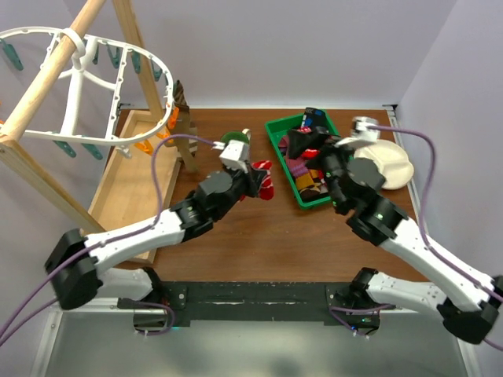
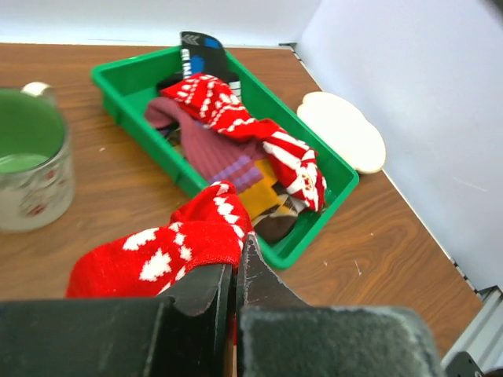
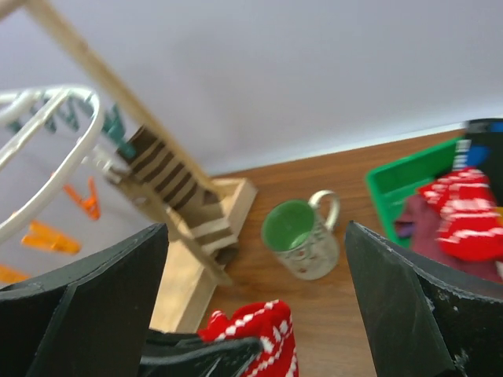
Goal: Remove the socks clipped to the hanger
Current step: Place the sock in the bin.
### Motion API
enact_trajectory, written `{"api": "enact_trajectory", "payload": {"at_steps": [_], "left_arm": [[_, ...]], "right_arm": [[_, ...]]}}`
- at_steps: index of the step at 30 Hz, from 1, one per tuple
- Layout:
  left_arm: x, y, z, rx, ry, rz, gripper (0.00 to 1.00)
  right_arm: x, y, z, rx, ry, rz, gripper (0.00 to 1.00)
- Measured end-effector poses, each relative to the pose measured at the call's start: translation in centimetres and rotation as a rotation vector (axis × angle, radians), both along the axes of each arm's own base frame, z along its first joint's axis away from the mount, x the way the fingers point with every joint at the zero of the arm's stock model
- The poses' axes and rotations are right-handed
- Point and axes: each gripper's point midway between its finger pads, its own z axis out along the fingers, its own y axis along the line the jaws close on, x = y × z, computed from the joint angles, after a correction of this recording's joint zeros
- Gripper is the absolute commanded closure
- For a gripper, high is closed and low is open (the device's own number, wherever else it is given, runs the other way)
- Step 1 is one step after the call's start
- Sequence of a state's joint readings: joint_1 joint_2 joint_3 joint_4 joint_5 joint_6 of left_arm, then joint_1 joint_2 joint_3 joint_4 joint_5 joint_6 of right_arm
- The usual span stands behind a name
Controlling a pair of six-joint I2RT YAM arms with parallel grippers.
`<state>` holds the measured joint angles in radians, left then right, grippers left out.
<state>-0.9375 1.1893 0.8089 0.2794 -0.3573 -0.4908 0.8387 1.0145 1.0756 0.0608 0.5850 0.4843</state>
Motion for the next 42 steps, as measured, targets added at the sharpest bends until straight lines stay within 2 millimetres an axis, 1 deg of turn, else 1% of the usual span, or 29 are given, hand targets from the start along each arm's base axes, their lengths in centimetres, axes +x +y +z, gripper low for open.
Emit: {"api": "enact_trajectory", "payload": {"at_steps": [4, 7, 9, 12, 17, 18, 20, 21, 23, 26, 27, 28, 29, 30, 31, 32, 33, 34, 35, 37, 38, 40, 41, 42], "left_arm": [[2.3, -4.3, -0.2, 0.026, -0.009, -0.047, 1.00], [4.2, -7.8, 0.2, 0.025, -0.032, -0.087, 1.00], [5.3, -10.2, 0.6, 0.016, -0.056, -0.121, 1.00], [6.9, -13.2, 1.0, 0.010, -0.086, -0.155, 1.00], [9.9, -17.9, 1.5, -0.027, -0.145, -0.224, 1.00], [10.6, -18.5, 1.5, -0.035, -0.153, -0.231, 1.00], [12.6, -19.7, 1.1, -0.052, -0.168, -0.238, 1.00], [13.7, -20.1, 0.8, -0.055, -0.171, -0.237, 0.96], [16.6, -20.6, -0.8, -0.055, -0.171, -0.223, 0.86], [20.8, -20.7, -5.4, -0.031, -0.139, -0.198, 0.81], [22.0, -20.6, -7.7, -0.013, -0.116, -0.191, 0.79], [22.9, -20.5, -9.8, 0.002, -0.092, -0.188, 0.78], [23.7, -20.1, -12.5, 0.023, -0.059, -0.185, 0.73], [24.1, -19.6, -15.3, 0.052, -0.017, -0.183, 0.70], [24.3, -19.2, -17.4, 0.074, 0.016, -0.183, 0.68], [24.4, -18.9, -19.1, 0.088, 0.044, -0.184, 0.63], [24.4, -19.0, -19.4, 0.081, 0.040, -0.193, 0.61], [24.4, -19.0, -19.0, 0.077, 0.035, -0.197, 0.58], [24.3, -19.2, -18.4, 0.072, 0.026, -0.202, 0.53], [24.0, -19.6, -17.2, 0.064, 0.010, -0.211, 0.49], [24.0, -19.6, -16.7, 0.062, 0.003, -0.213, 0.45], [23.9, -19.7, -16.0, 0.060, -0.006, -0.216, 0.41], [23.8, -19.8, -15.7, 0.056, -0.009, -0.220, 0.35], [23.6, -19.8, -15.3, 0.054, -0.012, -0.221, 0.34]], "right_arm": [[-2.4, -6.0, 1.6, 0.053, -0.025, -0.147, 0.02], [-3.9, -9.2, 2.3, 0.082, -0.039, -0.218, 0.02], [-4.8, -10.9, 2.9, 0.102, -0.050, -0.252, 0.02], [-5.5, -12.4, 2.8, 0.099, -0.045, -0.288, 0.02], [-5.6, -13.0, 1.6, 0.048, -0.014, -0.314, 0.02], [-5.6, -13.1, 1.5, 0.042, -0.012, -0.315, 0.02], [-5.7, -13.2, 1.2, 0.027, -0.004, -0.316, 0.02], [-5.8, -13.2, 1.1, 0.022, -0.001, -0.315, 0.02], [-5.8, -13.2, 0.9, 0.008, 0.006, -0.316, 0.02], [-5.8, -13.2, 0.6, -0.004, 0.014, -0.314, 0.02], [-5.8, -13.2, 0.5, -0.009, 0.016, -0.313, 0.02], [-5.8, -13.2, 0.3, -0.014, 0.020, -0.312, 0.02], [-5.8, -13.2, 0.2, -0.020, 0.024, -0.311, 0.02], [-5.8, -13.1, 0.1, -0.026, 0.028, -0.308, 0.01], [-5.8, -13.1, -0.1, -0.032, 0.031, -0.307, 0.02], [-5.8, -13.1, -0.2, -0.036, 0.034, -0.305, 0.02], [-5.8, -13.1, -0.2, -0.038, 0.035, -0.304, 0.02], [-5.8, -13.0, -0.2, -0.039, 0.035, -0.301, 0.01], [-5.9, -12.9, -0.2, -0.039, 0.035, -0.296, 0.02], [-5.8, -12.8, -0.3, -0.041, 0.036, -0.290, 0.01], [-5.8, -12.8, -0.3, -0.042, 0.036, -0.288, 0.01], [-5.8, -12.7, -0.4, -0.044, 0.039, -0.285, 0.02], [-5.8, -12.7, -0.4, -0.046, 0.039, -0.283, 0.01], [-5.8, -12.6, -0.4, -0.045, 0.039, -0.280, 0.02]]}}
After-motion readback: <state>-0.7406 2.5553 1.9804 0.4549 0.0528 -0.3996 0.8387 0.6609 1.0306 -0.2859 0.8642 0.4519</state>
